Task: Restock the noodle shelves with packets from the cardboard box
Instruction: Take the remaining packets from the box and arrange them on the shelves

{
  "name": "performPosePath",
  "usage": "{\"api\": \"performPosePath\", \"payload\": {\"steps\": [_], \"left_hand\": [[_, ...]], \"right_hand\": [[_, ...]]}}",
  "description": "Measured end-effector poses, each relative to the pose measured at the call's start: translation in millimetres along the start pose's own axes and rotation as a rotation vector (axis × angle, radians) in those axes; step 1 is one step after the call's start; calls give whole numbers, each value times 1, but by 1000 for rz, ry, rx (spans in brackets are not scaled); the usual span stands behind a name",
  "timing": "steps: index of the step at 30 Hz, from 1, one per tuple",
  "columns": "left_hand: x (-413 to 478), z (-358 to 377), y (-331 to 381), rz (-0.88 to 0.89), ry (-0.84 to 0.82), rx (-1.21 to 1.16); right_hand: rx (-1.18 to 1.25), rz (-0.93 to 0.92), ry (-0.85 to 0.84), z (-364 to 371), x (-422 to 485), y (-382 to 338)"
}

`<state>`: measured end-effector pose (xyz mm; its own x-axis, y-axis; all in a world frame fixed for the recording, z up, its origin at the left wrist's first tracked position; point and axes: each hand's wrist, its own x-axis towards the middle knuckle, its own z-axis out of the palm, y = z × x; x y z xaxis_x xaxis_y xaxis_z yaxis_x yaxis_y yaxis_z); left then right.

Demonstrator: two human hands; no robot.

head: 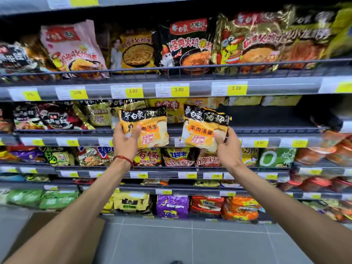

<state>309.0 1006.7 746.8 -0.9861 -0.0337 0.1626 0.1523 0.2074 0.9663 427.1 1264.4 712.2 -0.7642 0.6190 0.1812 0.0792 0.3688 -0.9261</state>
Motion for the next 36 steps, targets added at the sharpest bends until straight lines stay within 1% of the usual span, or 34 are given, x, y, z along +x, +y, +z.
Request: {"api": "performPosePath", "payload": {"steps": [3, 7, 9, 14, 17, 21, 24, 25, 26, 27, 29, 31, 34, 36], "left_hand": [[-2, 10, 4, -30, -17, 6], [3, 25, 8, -39, -29, 1], [6, 34, 12, -68, -23, -12], [14, 52, 12, -118, -25, -94], [19, 59, 11, -162, -14, -131], [30, 61, 6, -205, -46, -132], [39, 62, 5, -184, -89, -36], [41, 63, 4, -177, -93, -5], [43, 63, 4, -177, -96, 3], [46, 64, 2, -184, -98, -3], [49, 66, 0, -212, -115, -51], [51, 67, -3, -242, -131, -133], [53, 69, -4, -281, -151, -270], [53, 71, -3, -301, -167, -341]], "right_hand": [[94, 16, 47, -3, 15, 3], [185, 25, 164, -11, 35, -4], [186, -1, 150, -14, 45, -5], [17, 9, 57, -13, 75, 0], [-137, -8, 59, -10, 98, 0], [-131, 32, 9, 2, 122, 10], [-190, 71, -8, 17, 167, 54], [-198, 76, -11, 21, 177, 57], [-182, 84, -27, 23, 175, 44], [-183, 93, -26, 23, 169, 29], [-315, 90, -9, 24, 172, 25], [-362, 138, -3, 24, 171, 22], [-377, 23, 123, 32, 184, 21], [-400, 31, 128, 33, 187, 18]]}}
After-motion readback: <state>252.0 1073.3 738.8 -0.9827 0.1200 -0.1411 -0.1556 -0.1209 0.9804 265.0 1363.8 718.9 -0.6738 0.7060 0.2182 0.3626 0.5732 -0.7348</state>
